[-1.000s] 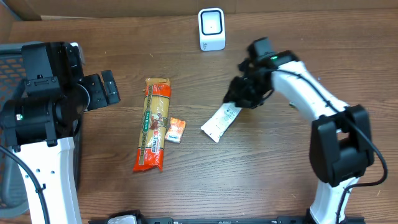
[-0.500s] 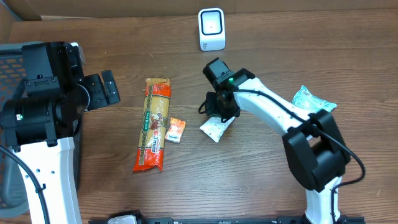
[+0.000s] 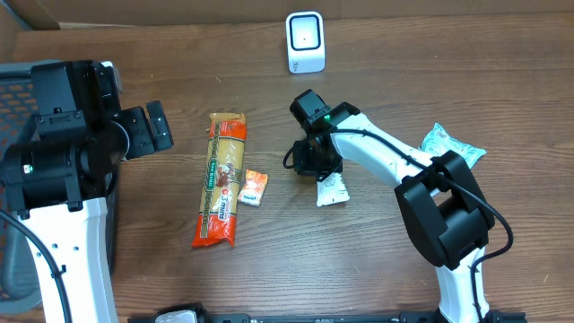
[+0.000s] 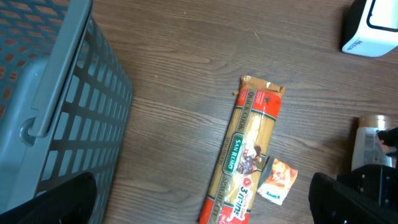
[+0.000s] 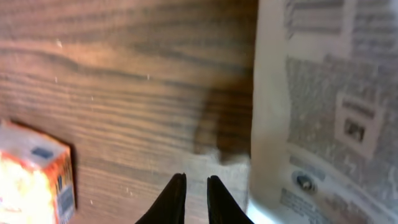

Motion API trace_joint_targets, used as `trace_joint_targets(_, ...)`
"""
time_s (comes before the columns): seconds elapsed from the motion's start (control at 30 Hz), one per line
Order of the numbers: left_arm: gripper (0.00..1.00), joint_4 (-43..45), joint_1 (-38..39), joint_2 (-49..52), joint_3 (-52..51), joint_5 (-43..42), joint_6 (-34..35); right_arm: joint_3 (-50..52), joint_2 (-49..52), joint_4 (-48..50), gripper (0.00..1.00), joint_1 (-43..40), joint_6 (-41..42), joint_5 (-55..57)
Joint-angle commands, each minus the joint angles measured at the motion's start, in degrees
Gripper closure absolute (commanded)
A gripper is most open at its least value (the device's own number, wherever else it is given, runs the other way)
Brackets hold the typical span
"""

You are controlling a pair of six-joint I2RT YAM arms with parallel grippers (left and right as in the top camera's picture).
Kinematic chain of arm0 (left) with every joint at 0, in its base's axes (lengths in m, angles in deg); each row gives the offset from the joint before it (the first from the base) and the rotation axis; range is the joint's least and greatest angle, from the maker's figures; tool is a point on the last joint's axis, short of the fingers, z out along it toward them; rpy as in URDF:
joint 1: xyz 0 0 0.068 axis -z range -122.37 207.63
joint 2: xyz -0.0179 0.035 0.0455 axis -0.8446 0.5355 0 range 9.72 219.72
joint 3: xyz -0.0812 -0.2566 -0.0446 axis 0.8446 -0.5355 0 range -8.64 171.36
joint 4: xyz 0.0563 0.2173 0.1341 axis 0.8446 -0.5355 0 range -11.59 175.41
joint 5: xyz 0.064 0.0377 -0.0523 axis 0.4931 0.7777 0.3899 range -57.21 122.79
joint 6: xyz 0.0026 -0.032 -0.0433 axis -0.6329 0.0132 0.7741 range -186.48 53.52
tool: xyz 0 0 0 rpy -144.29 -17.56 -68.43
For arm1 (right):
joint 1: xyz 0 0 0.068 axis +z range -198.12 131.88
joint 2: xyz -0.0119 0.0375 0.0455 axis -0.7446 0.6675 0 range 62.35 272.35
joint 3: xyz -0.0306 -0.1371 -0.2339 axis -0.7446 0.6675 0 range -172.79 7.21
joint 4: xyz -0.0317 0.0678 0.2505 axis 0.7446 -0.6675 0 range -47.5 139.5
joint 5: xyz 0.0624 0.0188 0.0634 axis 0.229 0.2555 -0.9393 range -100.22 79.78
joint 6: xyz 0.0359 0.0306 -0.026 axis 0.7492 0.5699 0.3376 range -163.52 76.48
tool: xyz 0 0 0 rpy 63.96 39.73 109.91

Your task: Scan the item barcode

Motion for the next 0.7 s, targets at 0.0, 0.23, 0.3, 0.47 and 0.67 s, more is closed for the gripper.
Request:
trace_joint_targets(0.0, 0.0, 0.07, 0.13, 0.2, 0.39, -0.31, -0.87, -5.84, -1.84, -2.86, 0.81, -1.51, -5.77, -1.46)
trace_joint_targets(0.23, 0.0, 0.07, 0.13, 0.2, 0.37, -0.31, -0.87, -11.54, -10.32, -13.66, 0.58, -8.55, -13.0, -1.57)
trace_joint_targets(0.3, 0.0, 0.07, 0.13, 0.2, 0.37, -0.31, -0.9, -11.54, -11.1, -16.83, 0.35, -11.58, -14.73, -1.64)
trace_joint_targets(0.47, 0.0, 0.07, 0.13, 0.2, 0.39, -0.31, -0.9, -5.81, -10.54, -16.74, 0.24, -17.0, -21.53, -10.23)
trace_joint_targets(0.67, 0.0, 0.07, 0.13, 0.2, 0.39, -0.31, -0.9, 7.02, -9.7, -4.31, 0.26, -16.63, -23.8, -17.25)
